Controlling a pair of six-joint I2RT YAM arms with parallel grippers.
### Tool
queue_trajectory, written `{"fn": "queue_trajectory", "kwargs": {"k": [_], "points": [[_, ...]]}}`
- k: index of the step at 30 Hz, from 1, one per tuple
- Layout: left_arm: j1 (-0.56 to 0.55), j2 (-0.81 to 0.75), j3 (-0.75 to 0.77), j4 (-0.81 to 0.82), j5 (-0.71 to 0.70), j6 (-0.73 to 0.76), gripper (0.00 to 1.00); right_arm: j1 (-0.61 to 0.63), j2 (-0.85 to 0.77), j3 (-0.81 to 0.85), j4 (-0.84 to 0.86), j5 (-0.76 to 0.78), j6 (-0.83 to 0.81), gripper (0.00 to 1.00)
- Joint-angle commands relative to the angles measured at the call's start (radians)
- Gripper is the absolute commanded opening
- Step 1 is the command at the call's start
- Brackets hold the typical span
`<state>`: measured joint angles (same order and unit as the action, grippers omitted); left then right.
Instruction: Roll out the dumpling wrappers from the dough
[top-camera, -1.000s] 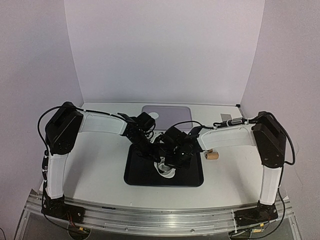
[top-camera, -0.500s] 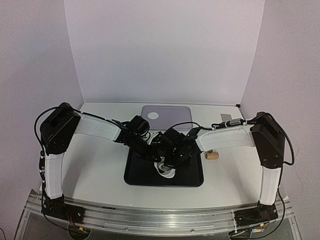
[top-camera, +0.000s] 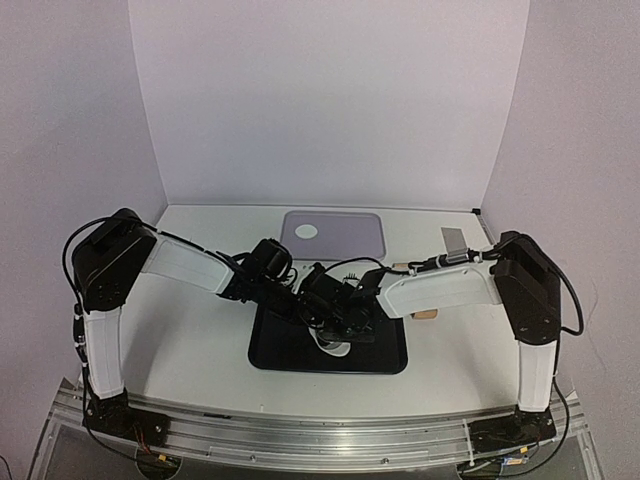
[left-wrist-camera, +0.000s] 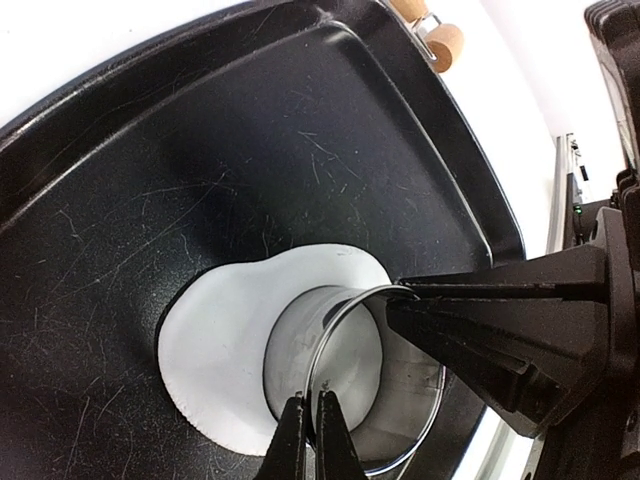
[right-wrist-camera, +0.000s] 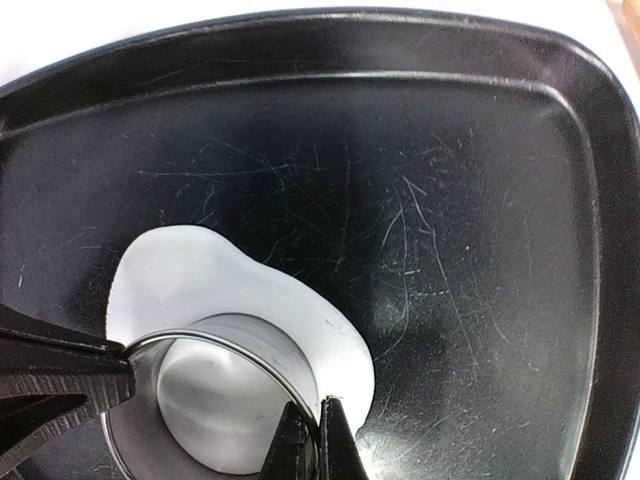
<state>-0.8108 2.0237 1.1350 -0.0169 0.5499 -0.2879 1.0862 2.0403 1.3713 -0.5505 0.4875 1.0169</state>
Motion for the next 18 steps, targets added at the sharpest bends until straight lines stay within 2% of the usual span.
{"fn": "queue_trajectory", "kwargs": {"k": [1, 9, 14, 18], "points": [[-0.053, 0.126, -0.155, -0.274, -0.188, 0.067, 0.0, 0.036, 0.083, -0.073, -0.08, -0.063, -0.149, 0.0], [-0.071, 0.11, -0.147, -0.29, -0.188, 0.073, 0.0, 0.042, 0.075, -0.076, -0.046, -0.075, -0.189, 0.0], [-0.067, 0.177, -0.113, -0.32, -0.135, 0.072, 0.0, 0.024, 0.113, -0.13, 0.06, -0.242, -0.164, 0.0], [-0.058, 0.231, -0.078, -0.361, -0.088, 0.077, 0.0, 0.004, 0.196, -0.111, 0.078, -0.436, -0.151, 0.0]]}}
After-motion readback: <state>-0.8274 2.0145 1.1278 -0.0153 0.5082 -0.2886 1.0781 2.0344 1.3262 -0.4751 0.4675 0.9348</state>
